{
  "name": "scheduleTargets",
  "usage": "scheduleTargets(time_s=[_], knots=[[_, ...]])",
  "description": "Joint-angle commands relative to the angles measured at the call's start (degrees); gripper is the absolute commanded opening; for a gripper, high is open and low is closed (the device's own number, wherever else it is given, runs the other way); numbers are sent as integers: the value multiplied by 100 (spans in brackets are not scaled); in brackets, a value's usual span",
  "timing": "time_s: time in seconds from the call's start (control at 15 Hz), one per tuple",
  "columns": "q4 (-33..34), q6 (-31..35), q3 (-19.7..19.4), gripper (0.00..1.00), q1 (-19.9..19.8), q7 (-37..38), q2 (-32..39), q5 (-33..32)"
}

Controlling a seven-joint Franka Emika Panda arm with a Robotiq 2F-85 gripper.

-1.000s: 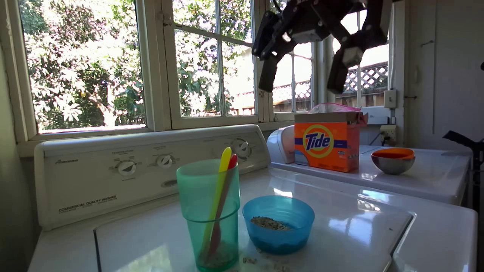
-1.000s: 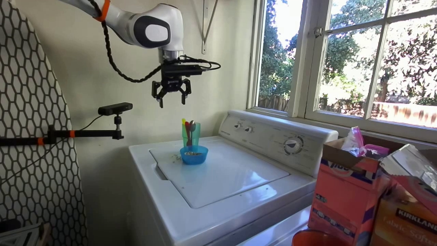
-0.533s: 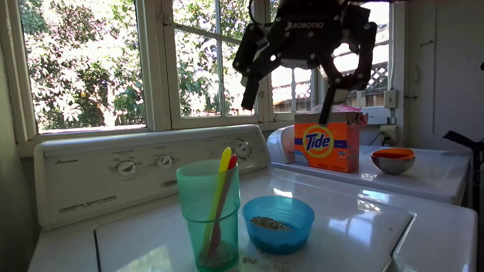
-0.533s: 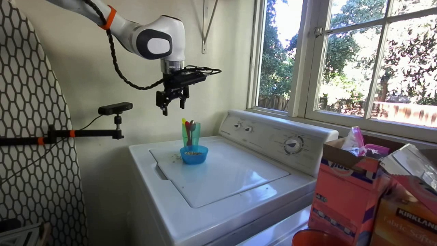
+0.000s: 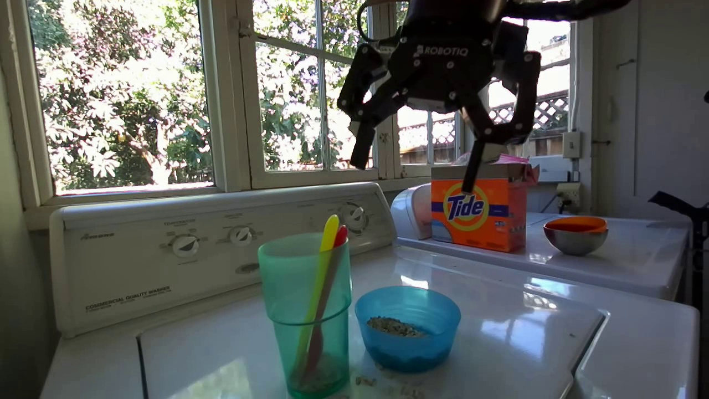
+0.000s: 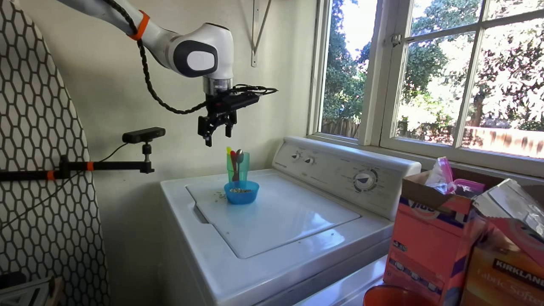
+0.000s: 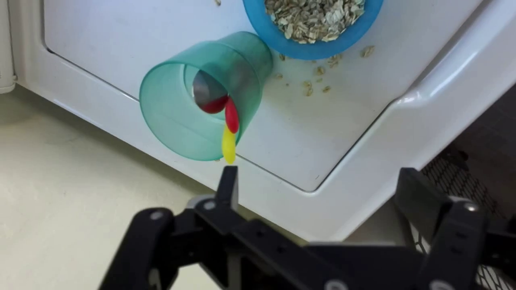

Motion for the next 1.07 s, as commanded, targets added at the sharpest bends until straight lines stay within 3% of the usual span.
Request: scheduleTargets(time_s=[0.0,0.8,1.0], knots=[[233,113,100,100,8,226,288,23],[1494,-52,438,100,-58,1206,1494,-953],[1775,-181,456,98,-121,1017,1763,-951]])
